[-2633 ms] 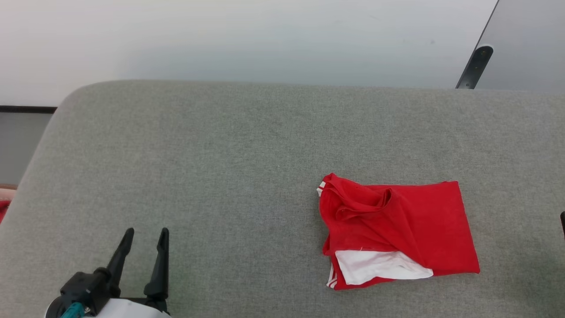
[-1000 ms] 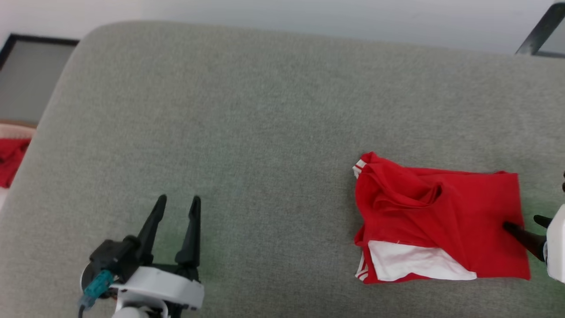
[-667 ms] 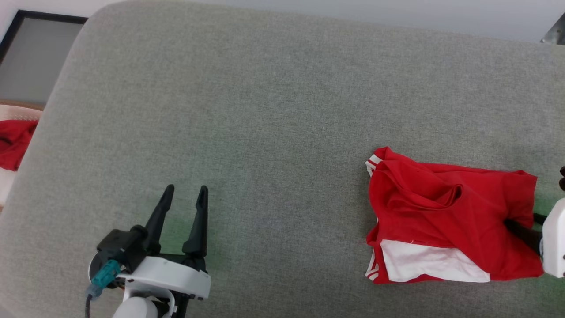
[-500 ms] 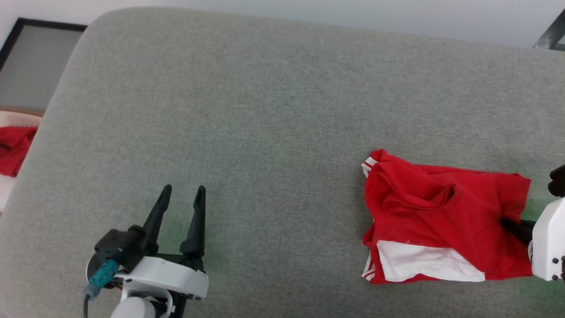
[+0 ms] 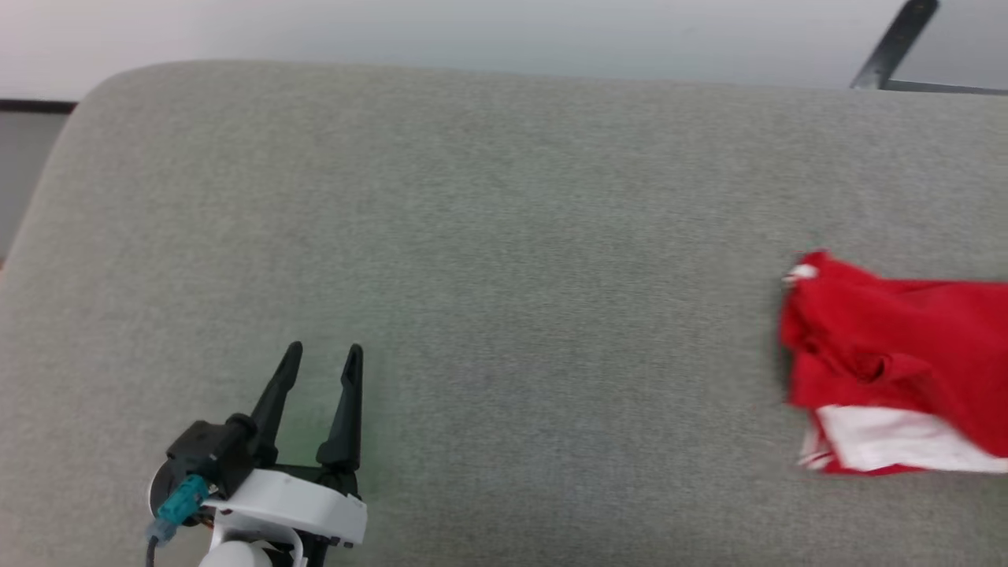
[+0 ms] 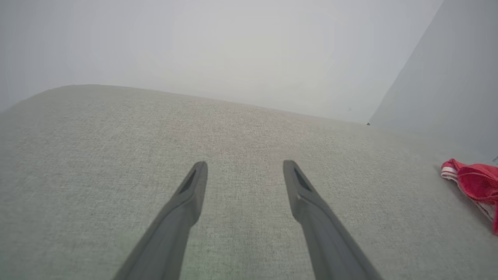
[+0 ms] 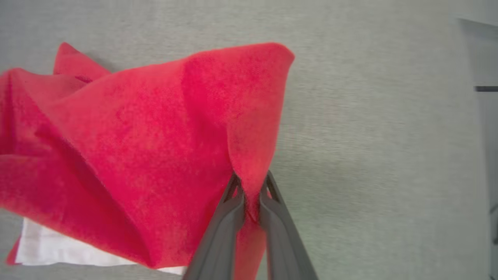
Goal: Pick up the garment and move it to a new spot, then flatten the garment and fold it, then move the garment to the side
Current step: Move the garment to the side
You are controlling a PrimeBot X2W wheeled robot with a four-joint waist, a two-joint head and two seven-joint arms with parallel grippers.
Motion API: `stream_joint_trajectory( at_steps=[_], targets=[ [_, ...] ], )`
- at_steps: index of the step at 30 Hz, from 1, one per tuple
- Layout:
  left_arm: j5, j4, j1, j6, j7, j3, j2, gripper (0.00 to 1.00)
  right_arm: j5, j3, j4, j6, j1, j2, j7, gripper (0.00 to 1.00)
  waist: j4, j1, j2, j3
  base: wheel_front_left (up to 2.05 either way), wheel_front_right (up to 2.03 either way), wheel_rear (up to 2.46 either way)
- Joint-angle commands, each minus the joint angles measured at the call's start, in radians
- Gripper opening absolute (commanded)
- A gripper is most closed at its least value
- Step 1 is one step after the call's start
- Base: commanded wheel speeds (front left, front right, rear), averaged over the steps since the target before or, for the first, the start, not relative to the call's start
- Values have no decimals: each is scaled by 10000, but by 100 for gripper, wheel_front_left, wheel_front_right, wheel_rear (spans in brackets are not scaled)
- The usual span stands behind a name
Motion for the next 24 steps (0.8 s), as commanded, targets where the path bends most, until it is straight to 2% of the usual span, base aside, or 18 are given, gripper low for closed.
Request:
stream_joint_trajectory(
  at_steps=[1,5,10,24],
  targets=[
    [96,-2,0,-43,-7,-29,35,100,-17,-400,224,-11,5,-131,-167,0,-358,0,-1,14,0,0,0],
    [115,22,-185,-64,-4,-121,129,100,-366,-1196,753,-11,-233,-574,-576,0,-562,0,-1,154,0,0,0],
    [72,13,-317,-82,-3,-119,228,100,-902,-1625,1048,-11,-447,-759,-1070,0,-725,0,-1,356,0,0,0],
    [6,72,-571,-72,-3,-182,400,100,-2214,-1527,1854,-10,-1211,-176,-2473,0,-858,0,-1,708,0,0,0]
  ],
)
